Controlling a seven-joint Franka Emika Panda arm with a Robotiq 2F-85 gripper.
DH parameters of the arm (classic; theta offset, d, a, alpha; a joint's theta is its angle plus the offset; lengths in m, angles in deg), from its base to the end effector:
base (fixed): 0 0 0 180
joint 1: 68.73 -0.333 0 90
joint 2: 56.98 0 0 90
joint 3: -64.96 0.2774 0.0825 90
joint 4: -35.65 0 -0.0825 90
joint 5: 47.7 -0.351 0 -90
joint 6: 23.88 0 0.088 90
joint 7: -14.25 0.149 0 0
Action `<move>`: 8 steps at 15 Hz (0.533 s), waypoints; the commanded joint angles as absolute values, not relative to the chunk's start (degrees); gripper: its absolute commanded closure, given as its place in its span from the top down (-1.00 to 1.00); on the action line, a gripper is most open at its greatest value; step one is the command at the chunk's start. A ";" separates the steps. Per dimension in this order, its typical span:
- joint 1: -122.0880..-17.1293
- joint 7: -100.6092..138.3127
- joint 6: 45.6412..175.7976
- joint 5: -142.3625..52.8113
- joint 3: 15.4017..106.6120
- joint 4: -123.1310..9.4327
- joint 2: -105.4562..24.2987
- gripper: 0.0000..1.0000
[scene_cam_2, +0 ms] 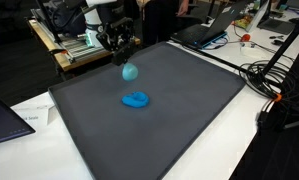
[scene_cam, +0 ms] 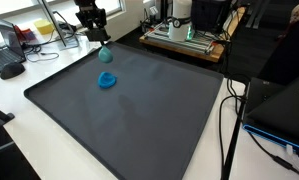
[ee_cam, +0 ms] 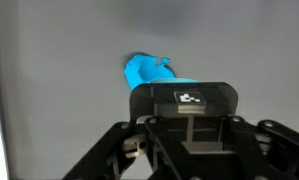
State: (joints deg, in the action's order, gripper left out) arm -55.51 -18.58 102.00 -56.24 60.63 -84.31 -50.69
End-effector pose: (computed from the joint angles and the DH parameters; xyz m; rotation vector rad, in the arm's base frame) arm 0.5101 -0.1505 0.3098 -3.0247 -0.2719 -0.0646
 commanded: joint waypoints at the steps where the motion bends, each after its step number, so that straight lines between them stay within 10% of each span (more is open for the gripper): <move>1: -58.31 -12.01 100.41 -50.70 59.97 -85.19 -54.70 -0.57; 8: -61.59 -17.42 86.54 -44.97 60.33 -83.77 -63.01 -0.57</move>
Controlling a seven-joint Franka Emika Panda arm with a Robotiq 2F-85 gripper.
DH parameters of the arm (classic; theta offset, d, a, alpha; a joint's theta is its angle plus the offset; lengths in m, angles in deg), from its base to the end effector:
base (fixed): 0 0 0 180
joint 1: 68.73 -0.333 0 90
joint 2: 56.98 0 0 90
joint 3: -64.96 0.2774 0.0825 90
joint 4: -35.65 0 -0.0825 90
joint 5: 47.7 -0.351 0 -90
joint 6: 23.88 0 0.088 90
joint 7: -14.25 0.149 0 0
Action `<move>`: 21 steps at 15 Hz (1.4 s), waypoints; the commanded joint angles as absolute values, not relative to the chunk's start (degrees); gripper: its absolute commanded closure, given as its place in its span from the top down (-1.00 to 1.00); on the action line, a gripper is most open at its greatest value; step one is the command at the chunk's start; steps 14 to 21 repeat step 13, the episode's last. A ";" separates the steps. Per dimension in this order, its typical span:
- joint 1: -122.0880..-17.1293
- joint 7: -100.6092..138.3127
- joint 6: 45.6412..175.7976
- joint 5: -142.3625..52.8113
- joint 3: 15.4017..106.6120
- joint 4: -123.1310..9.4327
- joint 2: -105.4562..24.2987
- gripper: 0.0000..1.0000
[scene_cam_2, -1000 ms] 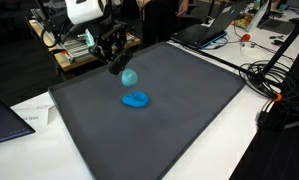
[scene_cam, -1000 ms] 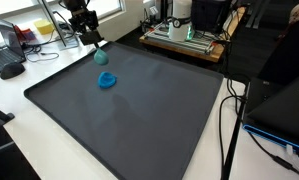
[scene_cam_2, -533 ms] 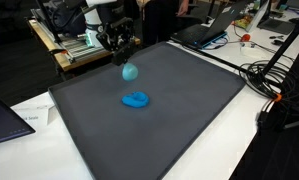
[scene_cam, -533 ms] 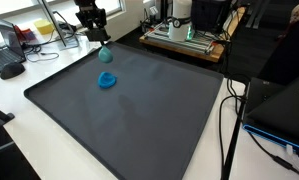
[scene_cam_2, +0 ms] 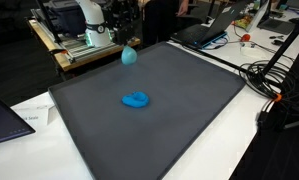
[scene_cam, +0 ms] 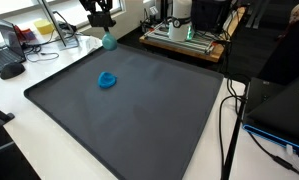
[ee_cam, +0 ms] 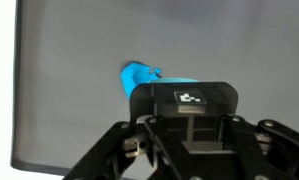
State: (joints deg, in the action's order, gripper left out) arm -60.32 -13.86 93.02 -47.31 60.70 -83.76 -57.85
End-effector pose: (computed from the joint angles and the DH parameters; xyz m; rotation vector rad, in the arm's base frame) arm 0.4972 -0.1125 0.3649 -3.1068 -0.4262 0.0448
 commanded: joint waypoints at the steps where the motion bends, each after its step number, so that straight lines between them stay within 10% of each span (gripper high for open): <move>1: -62.03 -19.90 83.78 -45.06 60.17 -83.55 -64.88 -0.57; 21: -68.87 -38.68 64.32 -55.36 57.38 -77.87 -77.49 -0.57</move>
